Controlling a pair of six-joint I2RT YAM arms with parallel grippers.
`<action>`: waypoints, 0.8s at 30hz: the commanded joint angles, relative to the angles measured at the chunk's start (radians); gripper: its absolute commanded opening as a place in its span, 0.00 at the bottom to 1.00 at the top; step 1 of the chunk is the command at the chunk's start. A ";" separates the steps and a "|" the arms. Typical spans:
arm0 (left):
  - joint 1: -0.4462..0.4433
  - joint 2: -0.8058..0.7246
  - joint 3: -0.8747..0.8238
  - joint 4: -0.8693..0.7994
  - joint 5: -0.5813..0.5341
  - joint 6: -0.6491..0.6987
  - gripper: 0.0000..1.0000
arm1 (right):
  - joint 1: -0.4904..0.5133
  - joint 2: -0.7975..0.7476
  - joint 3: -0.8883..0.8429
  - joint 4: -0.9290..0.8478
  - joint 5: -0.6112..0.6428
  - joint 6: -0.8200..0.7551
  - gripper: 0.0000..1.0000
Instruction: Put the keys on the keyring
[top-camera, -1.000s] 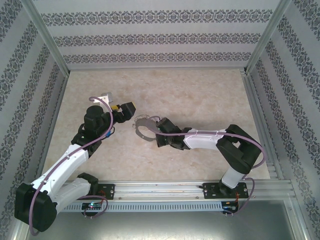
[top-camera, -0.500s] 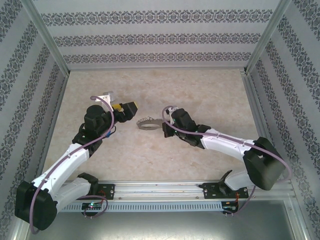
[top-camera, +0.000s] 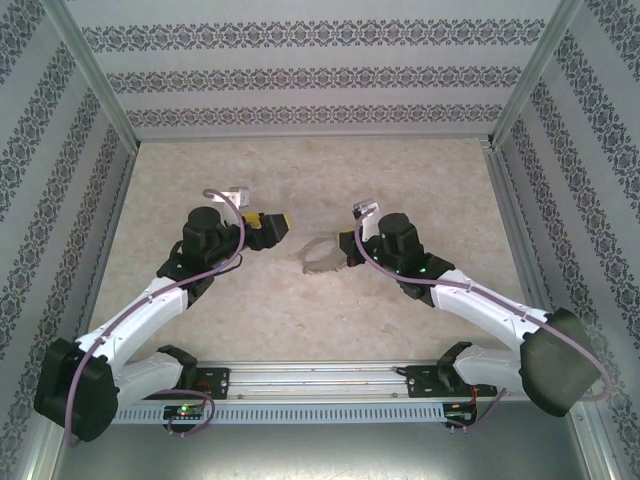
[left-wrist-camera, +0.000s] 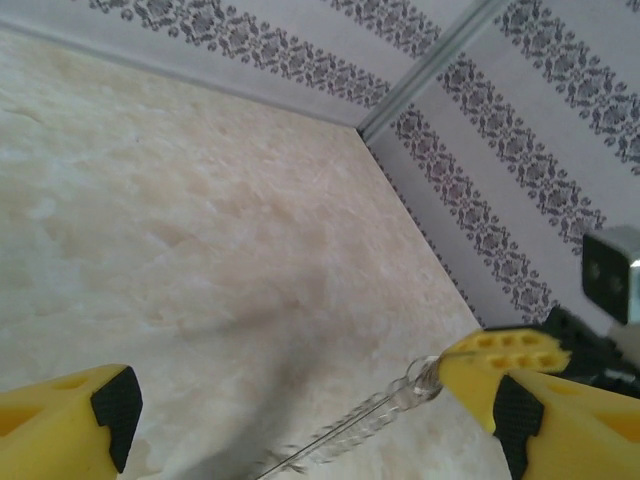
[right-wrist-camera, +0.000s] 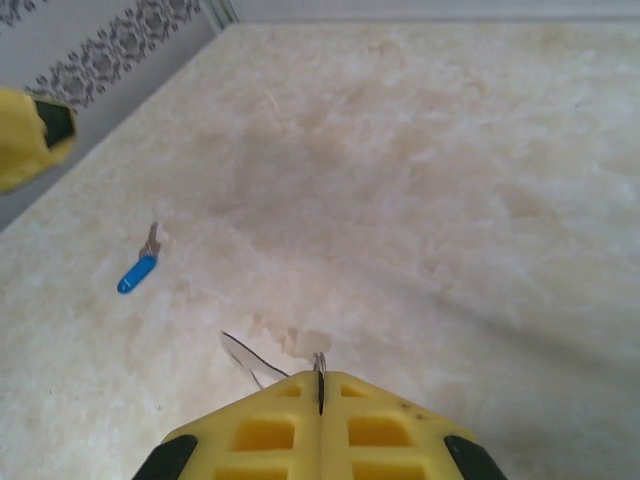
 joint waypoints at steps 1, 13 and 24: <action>-0.021 0.024 0.052 0.059 0.061 0.040 0.90 | -0.028 -0.043 -0.007 0.076 -0.067 -0.038 0.00; -0.057 0.174 0.108 0.171 0.255 0.073 0.79 | -0.103 -0.063 -0.015 0.123 -0.216 -0.027 0.00; -0.076 0.280 0.112 0.304 0.396 0.056 0.57 | -0.108 -0.029 -0.018 0.181 -0.337 0.001 0.00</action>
